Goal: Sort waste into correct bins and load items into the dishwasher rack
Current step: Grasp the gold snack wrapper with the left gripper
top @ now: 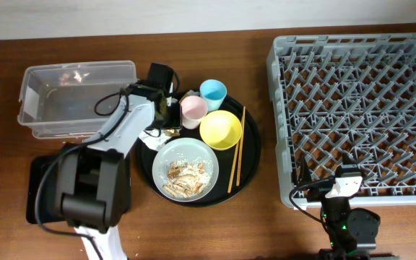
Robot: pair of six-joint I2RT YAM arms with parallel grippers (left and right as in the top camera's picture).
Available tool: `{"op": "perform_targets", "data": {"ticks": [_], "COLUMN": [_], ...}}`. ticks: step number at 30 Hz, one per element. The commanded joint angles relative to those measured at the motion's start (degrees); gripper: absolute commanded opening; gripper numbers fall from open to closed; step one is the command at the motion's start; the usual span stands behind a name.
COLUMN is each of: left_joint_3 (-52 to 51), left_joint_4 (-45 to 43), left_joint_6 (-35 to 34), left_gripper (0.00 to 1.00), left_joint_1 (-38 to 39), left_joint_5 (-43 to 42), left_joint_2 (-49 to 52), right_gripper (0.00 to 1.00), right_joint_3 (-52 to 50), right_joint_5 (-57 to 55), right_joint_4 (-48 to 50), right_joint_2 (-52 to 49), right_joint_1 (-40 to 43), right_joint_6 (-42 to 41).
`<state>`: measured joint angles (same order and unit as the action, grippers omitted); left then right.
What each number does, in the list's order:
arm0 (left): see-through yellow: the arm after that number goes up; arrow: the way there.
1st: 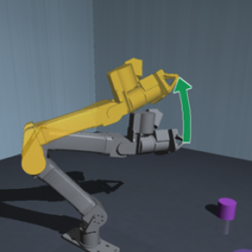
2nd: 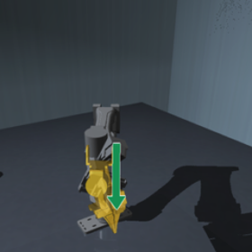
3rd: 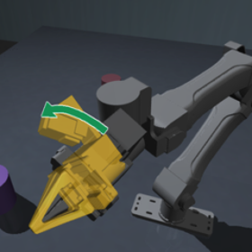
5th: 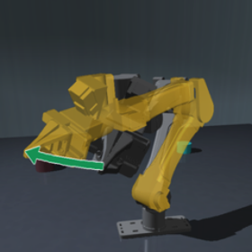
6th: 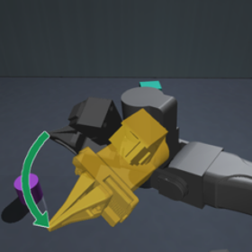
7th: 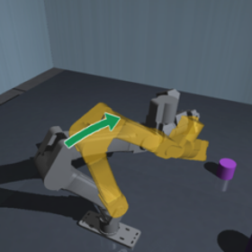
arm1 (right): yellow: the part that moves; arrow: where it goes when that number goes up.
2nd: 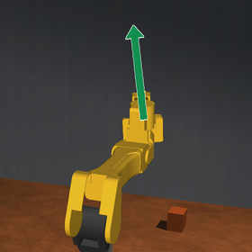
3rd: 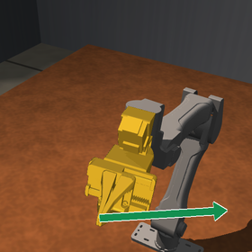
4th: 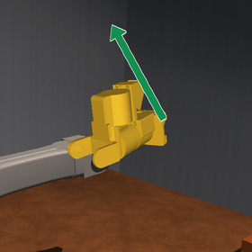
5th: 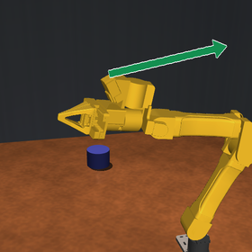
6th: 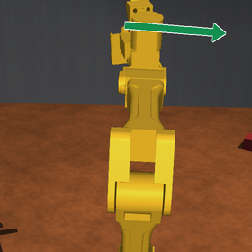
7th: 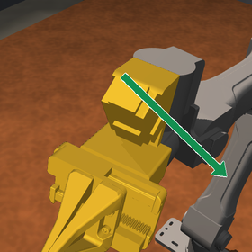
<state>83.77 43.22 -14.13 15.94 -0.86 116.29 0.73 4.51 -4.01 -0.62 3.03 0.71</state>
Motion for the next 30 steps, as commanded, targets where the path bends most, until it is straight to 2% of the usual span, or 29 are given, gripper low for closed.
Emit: {"op": "perform_targets", "data": {"ticks": [1,4,8,11,14,17,26,30], "left_joint_3": [-0.48,-0.48,-0.48,-0.48,-0.48,-0.42,-0.02,-0.02], "left_joint_4": [-0.68,-1.14,-1.11,-1.18,-1.03,-0.98,2.75,5.29], "left_joint_6": [1.2,3.15,3.13,3.1,3.13,3.1,3.04,1.95], "left_gripper": [0.59,0.57,0.48,0.35,0.29,0.13,0.04,0.04], "left_joint_1": [-0.35,-0.35,-0.35,-0.35,-0.35,-0.35,-0.35,-0.39], "left_joint_5": [-1.31,-1.31,-1.29,-0.83,-0.22,-0.26,-0.48,-0.48], "left_joint_2": [1.51,1.57,1.57,1.57,1.57,1.51,-4.57,-8.31], "right_gripper": [0.99,0.99,0.99,0.99,0.99,0.99,0.99,0.99], "right_joint_3": [-0.42,-0.42,-0.42,-0.42,-0.42,-0.42,-0.42,-0.42], "right_joint_5": [-0.24,-0.24,-0.26,-0.26,-0.24,-0.26,-0.24,-0.24], "right_joint_4": [-0.11,-0.11,-0.11,-0.11,-0.11,-0.11,-0.11,-0.11], "right_joint_2": [0.42,0.42,0.42,0.42,0.42,0.42,0.42,0.42], "right_joint_1": [0.37,0.37,0.37,0.37,0.37,0.37,0.37,0.37], "right_joint_6": [0.37,0.37,0.37,0.37,0.37,0.37,0.37,0.37]}}
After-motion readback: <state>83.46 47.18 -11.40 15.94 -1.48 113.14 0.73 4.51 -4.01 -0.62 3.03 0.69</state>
